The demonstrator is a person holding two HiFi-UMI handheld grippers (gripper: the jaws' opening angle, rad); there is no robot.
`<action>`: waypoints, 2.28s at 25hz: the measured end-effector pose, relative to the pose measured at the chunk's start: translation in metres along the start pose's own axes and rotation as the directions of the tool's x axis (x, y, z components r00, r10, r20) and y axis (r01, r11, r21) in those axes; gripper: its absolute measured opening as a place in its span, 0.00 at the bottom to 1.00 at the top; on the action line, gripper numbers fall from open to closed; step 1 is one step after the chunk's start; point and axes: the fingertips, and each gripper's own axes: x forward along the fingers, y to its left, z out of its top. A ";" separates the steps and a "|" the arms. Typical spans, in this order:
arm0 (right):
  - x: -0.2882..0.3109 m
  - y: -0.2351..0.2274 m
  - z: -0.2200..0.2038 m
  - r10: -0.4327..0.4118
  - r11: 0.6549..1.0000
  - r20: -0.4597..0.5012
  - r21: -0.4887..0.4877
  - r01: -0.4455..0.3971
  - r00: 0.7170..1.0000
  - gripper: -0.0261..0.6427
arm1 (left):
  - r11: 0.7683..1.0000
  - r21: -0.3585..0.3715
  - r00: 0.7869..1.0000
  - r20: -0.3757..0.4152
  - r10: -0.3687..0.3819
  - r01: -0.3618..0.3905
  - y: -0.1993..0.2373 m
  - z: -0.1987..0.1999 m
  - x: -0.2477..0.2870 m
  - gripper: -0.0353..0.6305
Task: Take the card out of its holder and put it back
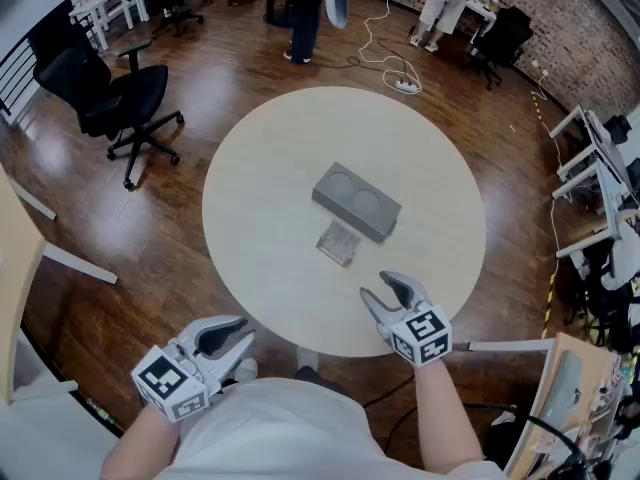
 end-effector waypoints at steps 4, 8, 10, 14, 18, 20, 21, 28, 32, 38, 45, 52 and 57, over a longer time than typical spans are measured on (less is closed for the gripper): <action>0.039 -0.047 -0.006 0.054 0.998 -0.022 -0.016 -0.054 0.998 0.35 | 0.998 0.000 0.998 0.013 0.066 -0.066 0.004 0.007 0.019 0.18; 0.085 -0.070 -0.014 0.124 0.992 -0.049 -0.014 -0.125 0.991 0.35 | 0.985 -0.037 0.985 0.025 0.170 -0.169 0.011 0.008 0.022 0.18; 0.102 -0.075 -0.019 0.159 0.987 -0.063 -0.014 -0.160 0.985 0.35 | 0.977 -0.049 0.977 0.020 0.211 -0.210 0.010 0.007 0.023 0.18; 0.133 -0.078 -0.026 0.225 0.974 -0.088 -0.011 -0.227 0.970 0.33 | 0.959 -0.054 0.961 -0.006 0.277 -0.277 0.009 0.004 0.022 0.18; 0.151 -0.076 -0.032 0.265 0.964 -0.094 0.019 -0.264 0.960 0.28 | 0.936 -0.068 0.939 -0.024 0.344 -0.344 0.011 -0.001 0.015 0.18; 0.156 -0.074 -0.031 0.277 0.961 -0.086 0.026 -0.276 0.957 0.22 | 0.925 -0.082 0.928 -0.022 0.371 -0.372 0.015 -0.003 0.012 0.18; 0.158 -0.073 -0.030 0.282 0.959 -0.084 0.025 -0.281 0.956 0.20 | 0.920 -0.087 0.924 -0.019 0.382 -0.382 0.016 -0.003 0.010 0.18; 0.162 -0.065 -0.030 0.298 0.955 -0.077 0.011 -0.298 0.952 0.07 | 0.920 -0.085 0.924 -0.022 0.381 -0.382 0.024 -0.003 0.013 0.18; 0.159 -0.066 -0.024 0.293 0.956 -0.068 0.006 -0.293 0.954 0.07 | 0.927 -0.070 0.930 -0.017 0.368 -0.368 0.024 0.002 0.013 0.18; 0.143 -0.071 -0.004 0.259 0.966 -0.027 -0.011 -0.259 0.965 0.07 | 0.930 -0.052 0.931 -0.001 0.365 -0.365 0.026 0.001 0.006 0.18; 0.115 -0.061 0.036 0.196 0.978 0.016 -0.076 -0.195 0.980 0.07 | 0.942 -0.012 0.941 0.038 0.337 -0.336 0.029 0.000 -0.018 0.18; 0.072 -0.016 0.064 0.145 0.987 0.046 -0.080 -0.141 0.988 0.07 | 0.965 -0.005 0.962 0.073 0.262 -0.262 0.031 -0.008 -0.055 0.18; 0.038 0.042 0.073 0.122 0.990 0.063 -0.077 -0.117 0.991 0.07 | 0.981 0.033 0.979 0.077 0.188 -0.191 0.033 -0.018 -0.085 0.18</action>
